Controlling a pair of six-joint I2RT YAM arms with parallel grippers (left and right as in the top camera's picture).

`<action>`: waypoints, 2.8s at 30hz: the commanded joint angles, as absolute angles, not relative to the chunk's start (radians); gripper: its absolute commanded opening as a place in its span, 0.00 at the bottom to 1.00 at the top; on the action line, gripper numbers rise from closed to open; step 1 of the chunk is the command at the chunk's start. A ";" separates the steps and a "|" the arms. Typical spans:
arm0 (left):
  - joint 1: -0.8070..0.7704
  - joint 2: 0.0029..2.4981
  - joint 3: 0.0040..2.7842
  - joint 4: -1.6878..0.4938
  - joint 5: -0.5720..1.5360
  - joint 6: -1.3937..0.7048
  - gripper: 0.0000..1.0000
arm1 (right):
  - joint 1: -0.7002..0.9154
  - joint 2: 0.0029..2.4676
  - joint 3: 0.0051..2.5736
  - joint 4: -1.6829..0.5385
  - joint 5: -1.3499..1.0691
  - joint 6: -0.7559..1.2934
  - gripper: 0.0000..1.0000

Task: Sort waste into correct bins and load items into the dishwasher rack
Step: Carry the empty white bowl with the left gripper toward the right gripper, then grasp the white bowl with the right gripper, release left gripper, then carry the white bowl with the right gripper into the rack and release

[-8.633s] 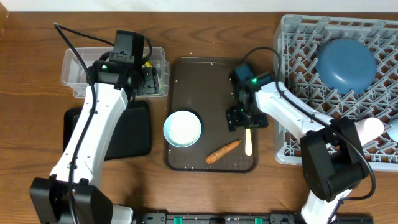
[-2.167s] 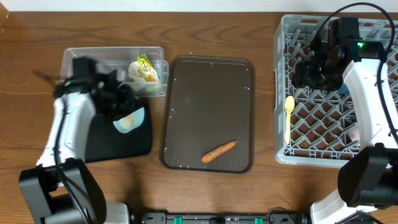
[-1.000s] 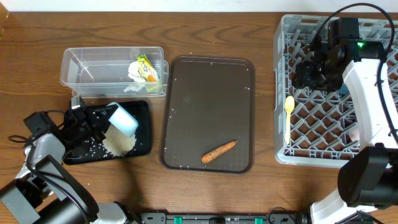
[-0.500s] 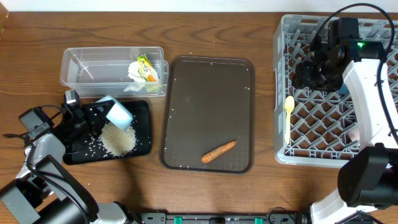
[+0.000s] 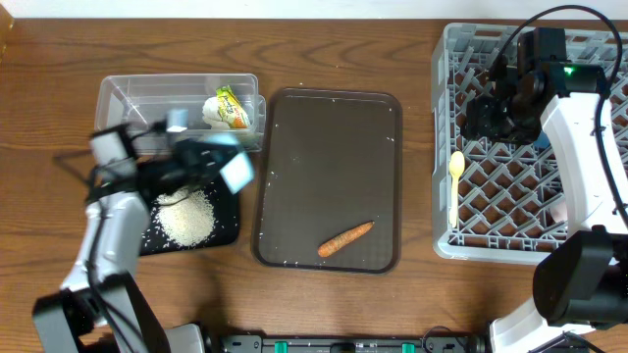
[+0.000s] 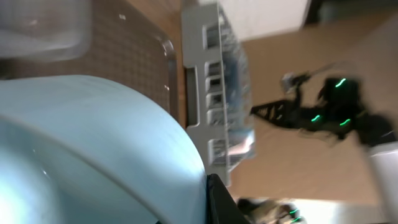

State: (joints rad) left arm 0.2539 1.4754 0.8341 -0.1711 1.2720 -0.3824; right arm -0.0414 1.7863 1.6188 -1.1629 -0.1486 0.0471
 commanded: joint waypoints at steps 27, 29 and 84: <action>-0.586 1.736 0.893 0.239 0.059 0.071 0.15 | -0.044 1.778 1.634 -1.149 -0.147 0.051 0.66; -0.586 1.736 0.893 0.245 0.059 0.071 0.16 | -0.043 1.778 1.634 -1.133 -0.147 0.051 0.66; -0.197 1.216 0.893 -0.440 0.059 -0.066 0.48 | 0.384 2.049 1.671 -0.752 -0.080 0.134 0.01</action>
State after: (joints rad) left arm -0.2028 1.2247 0.8822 -0.4389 0.0708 -0.0559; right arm 0.4400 2.1582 1.6241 -0.7490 -0.1650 0.1337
